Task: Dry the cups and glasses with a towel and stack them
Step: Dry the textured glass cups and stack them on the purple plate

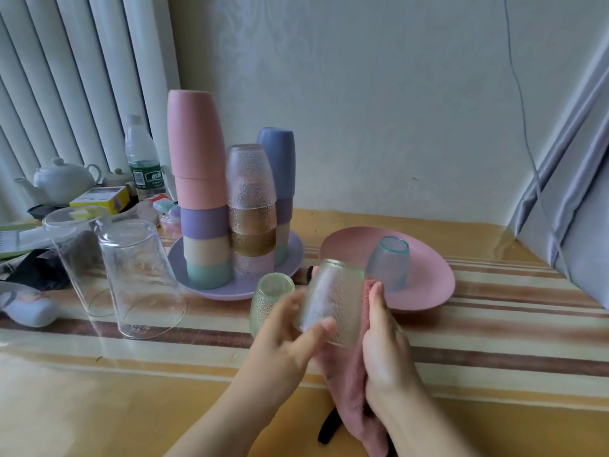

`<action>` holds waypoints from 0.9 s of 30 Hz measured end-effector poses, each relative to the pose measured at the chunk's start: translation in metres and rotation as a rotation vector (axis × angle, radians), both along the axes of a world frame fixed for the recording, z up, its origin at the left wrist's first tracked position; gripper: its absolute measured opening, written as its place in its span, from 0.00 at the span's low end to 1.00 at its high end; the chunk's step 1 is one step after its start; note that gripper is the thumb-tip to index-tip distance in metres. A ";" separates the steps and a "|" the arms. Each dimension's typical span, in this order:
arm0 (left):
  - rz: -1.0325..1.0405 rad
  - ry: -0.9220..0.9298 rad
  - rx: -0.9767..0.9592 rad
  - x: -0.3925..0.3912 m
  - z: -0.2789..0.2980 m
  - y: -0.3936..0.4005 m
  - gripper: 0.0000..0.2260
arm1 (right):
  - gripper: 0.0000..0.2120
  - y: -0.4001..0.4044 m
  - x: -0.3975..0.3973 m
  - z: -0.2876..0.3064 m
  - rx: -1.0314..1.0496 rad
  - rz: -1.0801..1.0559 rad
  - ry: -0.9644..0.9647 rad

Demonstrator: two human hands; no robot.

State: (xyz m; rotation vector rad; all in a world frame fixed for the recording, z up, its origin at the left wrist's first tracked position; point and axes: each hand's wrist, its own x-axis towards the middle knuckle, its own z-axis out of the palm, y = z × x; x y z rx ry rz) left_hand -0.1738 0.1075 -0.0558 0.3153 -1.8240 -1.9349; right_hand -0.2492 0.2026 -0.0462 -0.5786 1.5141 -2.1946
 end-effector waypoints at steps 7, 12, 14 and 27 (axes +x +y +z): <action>0.098 0.040 -0.020 0.001 -0.006 -0.005 0.14 | 0.22 -0.004 0.016 -0.009 0.143 -0.033 0.120; 0.129 0.005 -0.236 0.005 -0.009 -0.002 0.19 | 0.18 0.002 0.013 -0.003 0.222 -0.142 0.209; 0.130 0.014 -0.257 0.006 -0.009 -0.001 0.22 | 0.16 0.001 0.014 -0.005 0.215 -0.148 0.210; -0.070 0.034 -0.172 0.004 -0.008 0.001 0.18 | 0.26 0.009 0.002 0.002 0.174 -0.143 0.296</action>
